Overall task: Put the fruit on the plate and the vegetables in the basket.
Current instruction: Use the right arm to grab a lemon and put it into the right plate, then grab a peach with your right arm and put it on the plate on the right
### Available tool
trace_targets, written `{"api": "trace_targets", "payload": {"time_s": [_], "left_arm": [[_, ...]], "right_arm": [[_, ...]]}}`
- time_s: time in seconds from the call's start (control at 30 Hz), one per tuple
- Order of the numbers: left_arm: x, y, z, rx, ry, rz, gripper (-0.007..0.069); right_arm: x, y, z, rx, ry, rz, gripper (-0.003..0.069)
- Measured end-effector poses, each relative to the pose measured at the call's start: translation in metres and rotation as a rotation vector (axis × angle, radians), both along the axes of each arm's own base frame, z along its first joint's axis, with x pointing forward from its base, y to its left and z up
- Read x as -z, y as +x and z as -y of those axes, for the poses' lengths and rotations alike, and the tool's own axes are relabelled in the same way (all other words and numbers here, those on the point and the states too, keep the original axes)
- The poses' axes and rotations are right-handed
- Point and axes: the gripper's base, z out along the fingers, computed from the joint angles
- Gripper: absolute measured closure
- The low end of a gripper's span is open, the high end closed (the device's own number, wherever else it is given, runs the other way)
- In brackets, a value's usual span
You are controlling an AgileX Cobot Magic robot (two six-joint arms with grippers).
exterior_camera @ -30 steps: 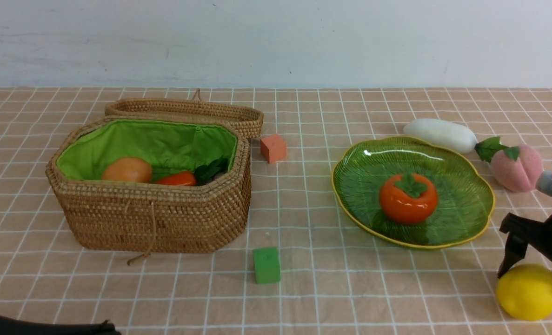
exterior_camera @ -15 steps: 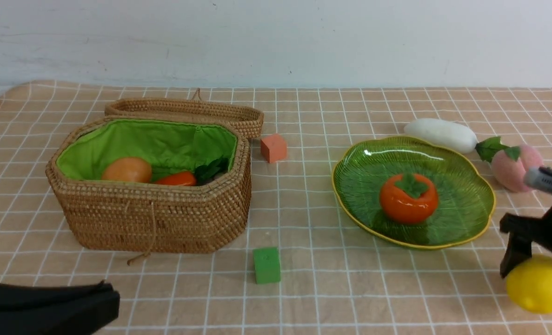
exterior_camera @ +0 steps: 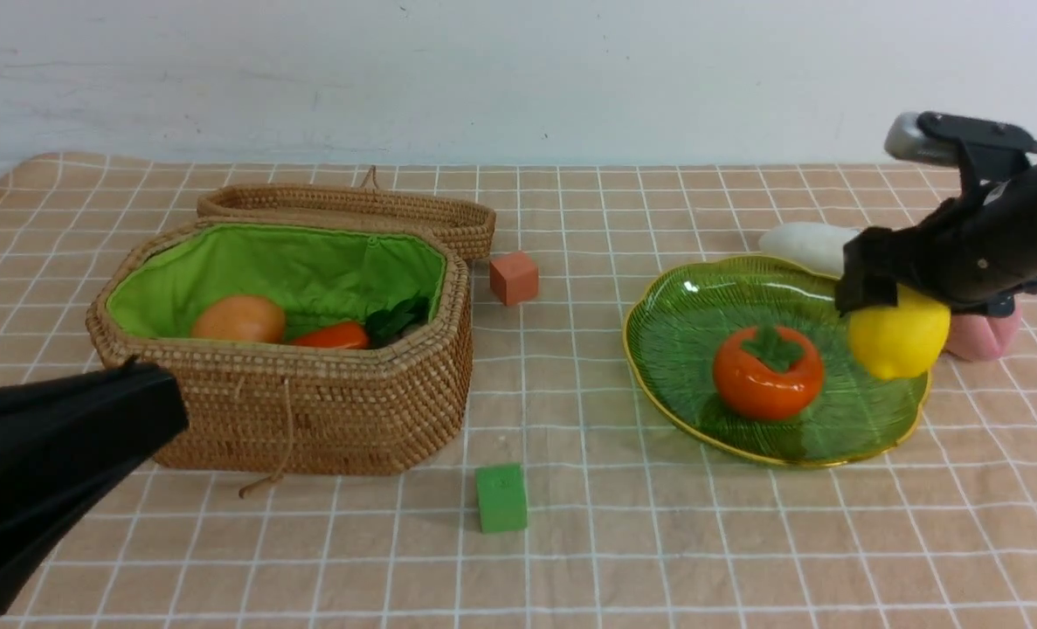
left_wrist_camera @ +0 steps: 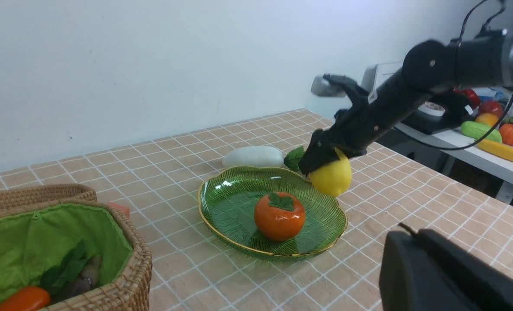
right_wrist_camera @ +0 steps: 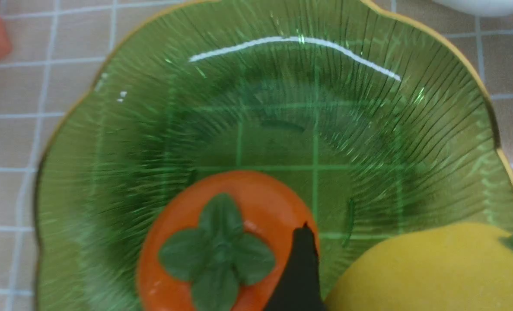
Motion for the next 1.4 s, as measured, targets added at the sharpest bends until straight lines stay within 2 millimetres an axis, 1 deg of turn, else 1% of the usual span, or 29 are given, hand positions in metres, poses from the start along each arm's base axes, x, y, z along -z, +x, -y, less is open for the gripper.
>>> {"api": "trace_targets", "payload": {"time_s": [0.03,0.07,0.1,0.13,0.2,0.23,0.27,0.33,0.43,0.5,0.57,0.6,0.63,0.67,0.73,0.77,0.83,0.87,0.9,0.97,1.0,1.03,1.07,1.13,1.2,1.23,1.27,1.33,1.4], "left_arm": [[0.000,0.000,0.000,-0.002,-0.001,0.002,0.0638],[0.000,0.000,0.000,-0.003,-0.001,0.002,0.0638],[0.000,0.000,0.000,-0.004,-0.003,0.002,0.0638],[0.000,0.000,0.000,-0.004,-0.004,0.002,0.0638],[0.000,0.000,0.000,-0.004,-0.004,0.002,0.0638],[0.000,0.000,0.000,-0.003,-0.005,0.001,0.0638],[0.000,0.000,0.000,-0.003,-0.004,0.001,0.0638],[0.000,0.000,0.000,-0.001,-0.003,0.000,0.0638],[0.001,-0.001,0.001,0.015,0.004,-0.010,0.0638],[0.002,-0.001,0.002,0.024,0.009,-0.016,0.0638],[0.002,-0.002,0.002,0.031,0.012,-0.021,0.0638],[0.002,-0.002,0.002,0.031,0.012,-0.021,0.0638],[0.002,-0.001,0.002,0.032,0.013,-0.024,0.0638],[0.003,-0.001,0.003,0.033,0.014,-0.026,0.0638],[0.003,-0.001,0.003,0.036,0.017,-0.030,0.0638],[0.004,0.000,0.004,0.044,0.023,-0.042,0.0638],[0.006,0.002,0.006,0.056,0.033,-0.060,0.0638],[0.006,0.002,0.006,0.056,0.033,-0.061,0.0638],[0.008,0.003,0.007,0.061,0.038,-0.071,0.0638],[0.009,0.005,0.008,0.061,0.042,-0.081,0.0638],[0.009,0.005,0.008,0.061,0.043,-0.082,0.0638],[0.010,0.008,0.009,0.060,0.046,-0.091,0.0638],[0.010,0.008,0.009,0.059,0.046,-0.091,0.0638],[0.011,0.010,0.010,0.059,0.049,-0.100,0.0638],[0.011,0.011,0.010,0.058,0.050,-0.103,0.0638],[0.012,0.011,0.010,0.058,0.051,-0.105,0.0638],[0.012,0.011,0.010,0.058,0.051,-0.105,0.0638],[0.011,0.012,0.010,0.052,0.049,-0.103,0.0638],[0.011,0.012,0.010,0.050,0.048,-0.102,0.0638]], "right_arm": [[0.008,0.003,0.001,-0.002,-0.007,-0.009,0.0081],[0.011,0.004,0.001,-0.003,-0.008,-0.015,0.0081],[0.023,0.007,0.001,-0.006,-0.011,-0.039,0.0074],[0.027,0.008,0.000,-0.008,-0.011,-0.052,0.0052],[0.029,0.008,0.000,-0.010,-0.009,-0.060,0.0000],[0.029,0.008,0.000,-0.009,-0.007,-0.061,-0.0003],[0.026,0.007,0.000,-0.009,-0.003,-0.059,-0.0017],[0.022,0.005,-0.001,-0.011,0.003,-0.061,-0.0020],[-0.003,-0.006,0.000,-0.014,0.015,-0.043,0.0011],[-0.020,-0.012,0.006,0.034,0.043,-0.018,0.0050],[-0.036,-0.015,0.020,0.113,0.078,0.007,0.0106],[-0.038,-0.015,0.022,0.120,0.080,0.011,0.0112],[-0.049,-0.012,0.038,0.176,0.093,0.033,0.0153],[-0.053,-0.009,0.050,0.210,0.100,0.037,0.0176],[-0.054,-0.005,0.060,0.235,0.101,0.034,0.0183],[-0.053,0.003,0.073,0.261,0.104,0.022,0.0186],[-0.050,0.018,0.090,0.296,0.119,-0.006,0.0169],[-0.049,0.019,0.091,0.299,0.120,-0.005,0.0167],[-0.042,0.029,0.100,0.320,0.133,-0.031,0.0144],[-0.031,0.044,0.111,0.345,0.148,-0.059,0.0104],[-0.029,0.047,0.113,0.351,0.152,-0.065,0.0095],[-0.016,0.060,0.120,0.369,0.164,-0.090,0.0057],[-0.011,0.062,0.121,0.374,0.166,-0.100,0.0054],[0.000,0.074,0.127,0.398,0.176,-0.111,0.0031],[0.007,0.080,0.130,0.412,0.183,-0.120,0.0027],[0.016,0.085,0.132,0.424,0.188,-0.135,0.0027],[0.015,0.085,0.133,0.425,0.188,-0.131,0.0027],[0.027,0.087,0.135,0.425,0.179,-0.183,0.0029],[0.031,0.086,0.134,0.421,0.179,-0.212,0.0031]]}}
